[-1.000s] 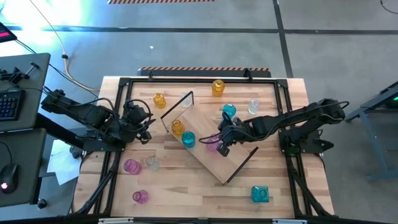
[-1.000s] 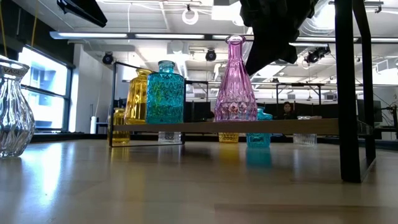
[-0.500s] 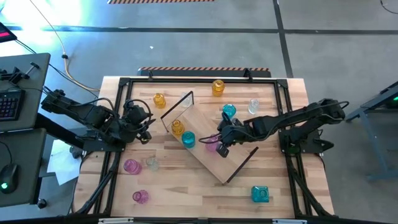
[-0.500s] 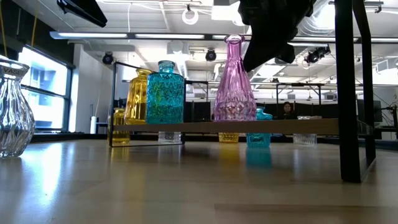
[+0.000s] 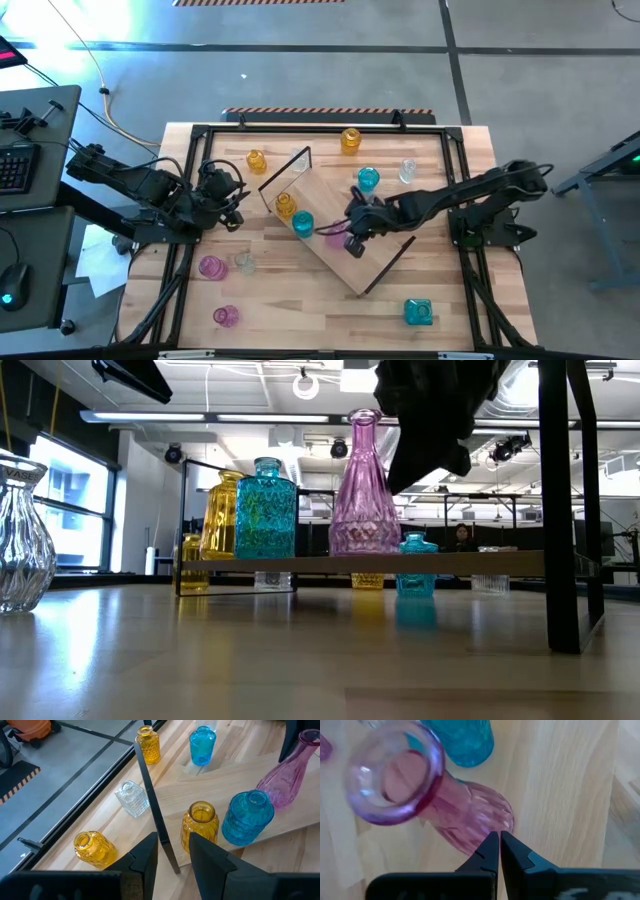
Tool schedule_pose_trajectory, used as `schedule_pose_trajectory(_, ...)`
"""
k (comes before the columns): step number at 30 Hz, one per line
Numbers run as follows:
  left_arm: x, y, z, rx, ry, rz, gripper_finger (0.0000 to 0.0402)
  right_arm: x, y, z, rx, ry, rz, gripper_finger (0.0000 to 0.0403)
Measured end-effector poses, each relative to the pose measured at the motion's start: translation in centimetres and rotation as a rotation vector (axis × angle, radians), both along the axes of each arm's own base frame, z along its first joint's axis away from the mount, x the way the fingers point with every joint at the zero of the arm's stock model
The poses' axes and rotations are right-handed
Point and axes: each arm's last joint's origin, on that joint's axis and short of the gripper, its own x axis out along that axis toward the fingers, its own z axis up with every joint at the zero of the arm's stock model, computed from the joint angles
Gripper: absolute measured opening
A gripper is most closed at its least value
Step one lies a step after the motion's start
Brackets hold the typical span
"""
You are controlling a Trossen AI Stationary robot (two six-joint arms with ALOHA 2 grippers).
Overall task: Sort vases onto shelf
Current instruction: Put the top right pink crystal vase on the shelf
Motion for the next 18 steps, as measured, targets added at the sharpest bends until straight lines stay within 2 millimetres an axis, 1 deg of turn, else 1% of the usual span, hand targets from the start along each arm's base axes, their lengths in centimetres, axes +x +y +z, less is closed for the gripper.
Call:
schedule_pose_trajectory(7, 0.00, 0.00, 0.00, 0.000, 0.000, 0.000, 0.0104, 0.57, 0.21, -0.04, 0.035, -0.039, 0.020, 0.0000)
schedule_pose_trajectory(18, 0.00, 0.00, 0.01, 0.000, 0.000, 0.000, 0.0104, 0.68, 0.26, 0.05, 0.050, -0.052, 0.029, 0.0000)
